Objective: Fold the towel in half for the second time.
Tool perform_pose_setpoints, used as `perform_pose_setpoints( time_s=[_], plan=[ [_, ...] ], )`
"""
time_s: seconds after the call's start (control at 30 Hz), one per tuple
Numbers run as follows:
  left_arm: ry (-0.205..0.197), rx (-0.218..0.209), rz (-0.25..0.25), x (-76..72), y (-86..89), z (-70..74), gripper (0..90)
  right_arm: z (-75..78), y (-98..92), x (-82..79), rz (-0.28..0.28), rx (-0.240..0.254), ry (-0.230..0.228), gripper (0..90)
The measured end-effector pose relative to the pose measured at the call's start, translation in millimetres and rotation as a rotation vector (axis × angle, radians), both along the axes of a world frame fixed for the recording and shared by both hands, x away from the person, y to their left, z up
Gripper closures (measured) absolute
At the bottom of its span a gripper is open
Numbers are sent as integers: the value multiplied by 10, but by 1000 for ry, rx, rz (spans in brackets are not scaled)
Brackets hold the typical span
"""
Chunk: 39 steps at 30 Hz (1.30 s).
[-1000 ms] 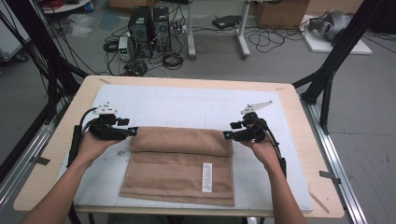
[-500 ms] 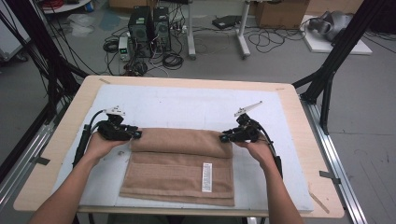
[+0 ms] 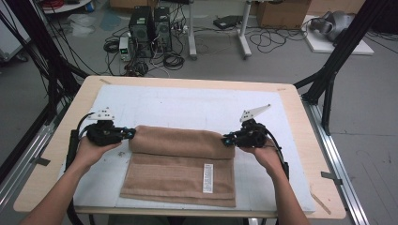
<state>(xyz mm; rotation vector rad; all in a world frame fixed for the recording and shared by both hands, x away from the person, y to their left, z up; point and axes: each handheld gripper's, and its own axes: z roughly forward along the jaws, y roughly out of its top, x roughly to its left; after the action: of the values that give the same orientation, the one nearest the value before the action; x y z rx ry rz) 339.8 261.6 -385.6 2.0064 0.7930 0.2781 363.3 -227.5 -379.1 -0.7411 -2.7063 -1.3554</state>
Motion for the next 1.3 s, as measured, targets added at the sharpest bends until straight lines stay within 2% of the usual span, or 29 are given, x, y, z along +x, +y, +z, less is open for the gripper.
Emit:
perform_pose_setpoints(
  time_s=[0.1,0.23,0.27,0.3,0.37,0.4,0.5,0.6,0.77,0.87,0.93,1.0,1.1,1.13,1.3],
  plan=[
    [-47,-38,-16,-305,59,69,861,56,-25,-228,39,13,-34,792],
    [-70,-35,-85,-813,165,45,848,78,-74,-599,125,37,-44,766],
    [-70,-35,-93,-911,197,25,800,77,-93,-685,145,47,-44,726],
    [-58,-42,-95,-980,225,11,715,76,-116,-750,162,68,-44,693],
    [-42,-50,-96,-1043,252,8,621,91,-159,-820,162,95,-40,653],
    [-47,-45,-94,-1042,247,18,590,97,-176,-828,162,105,-39,636],
    [-56,-20,-80,-926,187,55,539,105,-192,-773,117,89,-54,599],
    [-75,-3,-66,-768,113,56,534,82,-182,-682,70,52,-64,571],
    [-80,9,-7,-509,22,-34,524,-9,-175,-477,-13,6,-86,526],
    [-78,19,30,-372,-18,-95,499,-69,-165,-351,-58,0,-72,482],
    [-80,34,46,-281,-36,-138,473,-108,-158,-286,-84,-15,-80,453],
    [-62,46,58,-181,-66,-178,441,-150,-142,-224,-107,-45,-95,443],
    [-47,51,62,-55,-130,-246,404,-236,-118,-128,-145,-83,-84,411],
    [-42,65,64,-17,-146,-273,395,-267,-111,-94,-151,-90,-76,402],
    [28,101,74,123,-209,-440,367,-389,-95,14,-167,-119,-52,361]
  ],
)
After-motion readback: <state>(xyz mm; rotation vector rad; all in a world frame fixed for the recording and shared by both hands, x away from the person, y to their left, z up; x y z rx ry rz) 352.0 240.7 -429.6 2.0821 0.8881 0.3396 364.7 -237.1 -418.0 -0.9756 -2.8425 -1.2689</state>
